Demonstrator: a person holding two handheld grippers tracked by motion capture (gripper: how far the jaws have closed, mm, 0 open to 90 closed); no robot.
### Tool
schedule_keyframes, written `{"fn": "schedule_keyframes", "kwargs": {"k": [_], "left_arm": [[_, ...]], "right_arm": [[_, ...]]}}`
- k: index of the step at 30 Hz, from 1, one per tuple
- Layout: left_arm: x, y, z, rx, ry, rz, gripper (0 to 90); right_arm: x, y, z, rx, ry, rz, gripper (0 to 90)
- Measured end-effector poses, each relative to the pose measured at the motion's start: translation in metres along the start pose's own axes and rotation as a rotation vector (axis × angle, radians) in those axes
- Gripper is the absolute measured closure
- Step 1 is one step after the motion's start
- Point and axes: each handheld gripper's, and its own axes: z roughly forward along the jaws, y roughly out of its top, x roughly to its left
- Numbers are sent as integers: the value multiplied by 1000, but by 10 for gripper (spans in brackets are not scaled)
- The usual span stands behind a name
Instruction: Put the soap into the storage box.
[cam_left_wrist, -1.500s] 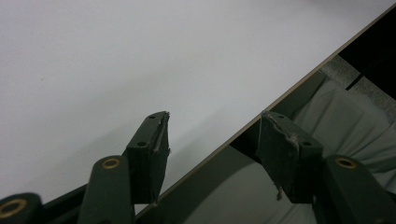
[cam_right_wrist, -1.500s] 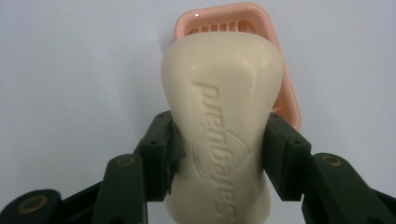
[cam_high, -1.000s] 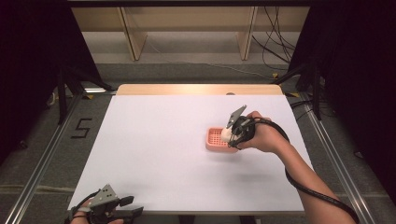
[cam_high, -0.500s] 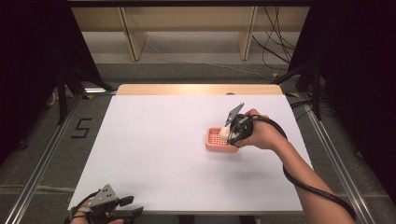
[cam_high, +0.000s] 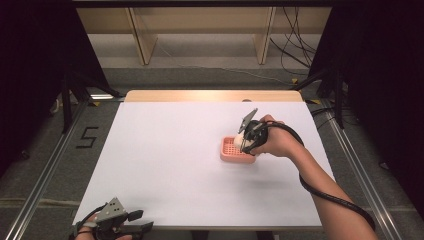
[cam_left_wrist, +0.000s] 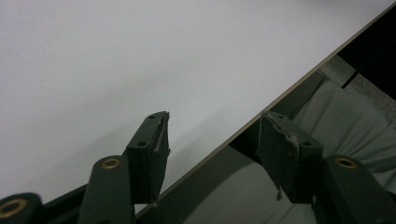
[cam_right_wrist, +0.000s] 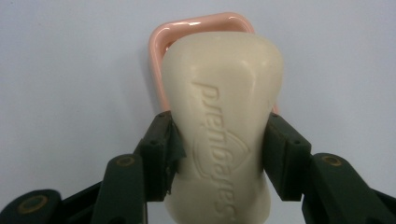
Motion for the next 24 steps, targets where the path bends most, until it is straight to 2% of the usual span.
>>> {"fn": "schedule_keyframes", "kwargs": {"k": [6,7,10,11,12,15,16,18,20,22,24], "left_arm": [[0,0,0,0,-3,-1,426],[0,0,0,0,-2,-2,426],[0,1,-1,15,-9,1,426],[0,0,0,9,-8,1,426],[0,0,0,-1,-2,-1,426],[0,0,-1,8,-6,-1,426],[0,0,0,7,-7,-1,426],[0,0,-1,7,-5,0,426],[0,0,0,-1,-3,-3,426],[0,0,0,-1,-4,-3,426],[0,0,0,-1,-5,-3,426]], "right_arm": [[-3,3,2,3,3,-7,506],[-3,4,2,4,-4,5,506],[-5,7,3,3,7,-21,506],[-4,8,4,4,-2,-6,506],[-5,9,3,7,9,-11,506],[-6,11,5,7,10,-17,506],[-5,12,6,17,6,-3,506],[-7,12,8,13,6,-17,506],[-7,13,8,21,4,-2,506],[-9,14,10,26,19,-22,505],[-8,14,10,22,7,-16,506]]}}
